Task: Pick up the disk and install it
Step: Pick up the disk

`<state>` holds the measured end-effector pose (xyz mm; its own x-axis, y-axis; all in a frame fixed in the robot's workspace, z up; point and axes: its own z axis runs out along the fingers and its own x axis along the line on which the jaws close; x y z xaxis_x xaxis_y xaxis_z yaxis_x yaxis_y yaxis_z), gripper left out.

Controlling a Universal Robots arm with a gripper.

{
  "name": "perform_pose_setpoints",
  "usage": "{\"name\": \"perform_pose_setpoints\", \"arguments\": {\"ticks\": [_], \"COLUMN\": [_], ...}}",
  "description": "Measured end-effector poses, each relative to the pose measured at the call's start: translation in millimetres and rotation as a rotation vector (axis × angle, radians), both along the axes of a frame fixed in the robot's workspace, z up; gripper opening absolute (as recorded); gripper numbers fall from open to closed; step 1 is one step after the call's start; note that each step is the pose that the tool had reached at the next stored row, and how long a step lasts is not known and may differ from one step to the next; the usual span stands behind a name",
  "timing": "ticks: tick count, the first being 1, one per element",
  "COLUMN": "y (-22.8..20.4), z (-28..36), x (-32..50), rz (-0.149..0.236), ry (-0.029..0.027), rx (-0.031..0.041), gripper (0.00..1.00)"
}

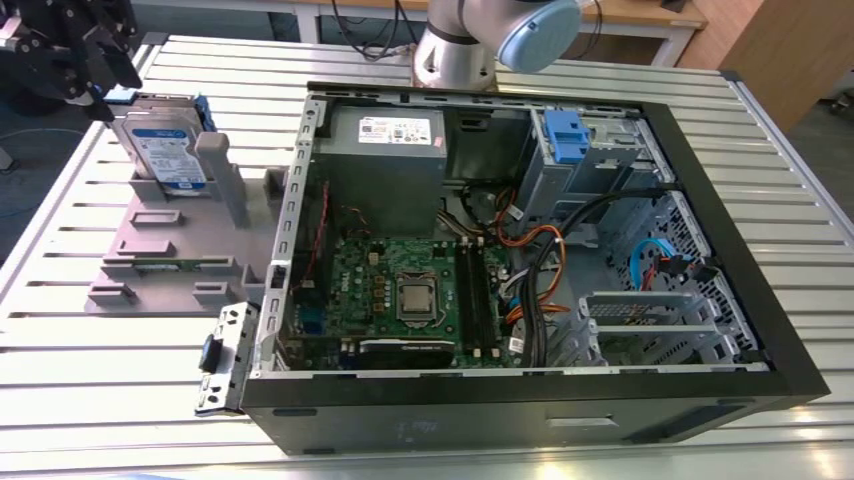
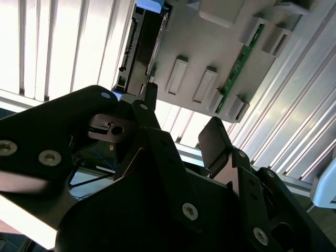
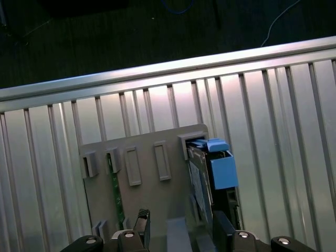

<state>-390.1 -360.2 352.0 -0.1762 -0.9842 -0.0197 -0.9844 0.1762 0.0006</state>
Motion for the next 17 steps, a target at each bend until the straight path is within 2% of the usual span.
{"name": "perform_pose_setpoints", "arguments": {"ticks": [8, 17], "y": [0.7, 8.1], "z": [-0.2, -0.9], "x": [-0.2, -0.7], "rz": [0.0, 0.003], "ry": [0.0, -0.0001], "rx": [0.0, 0.0001], "gripper": [0.59, 0.59]}}
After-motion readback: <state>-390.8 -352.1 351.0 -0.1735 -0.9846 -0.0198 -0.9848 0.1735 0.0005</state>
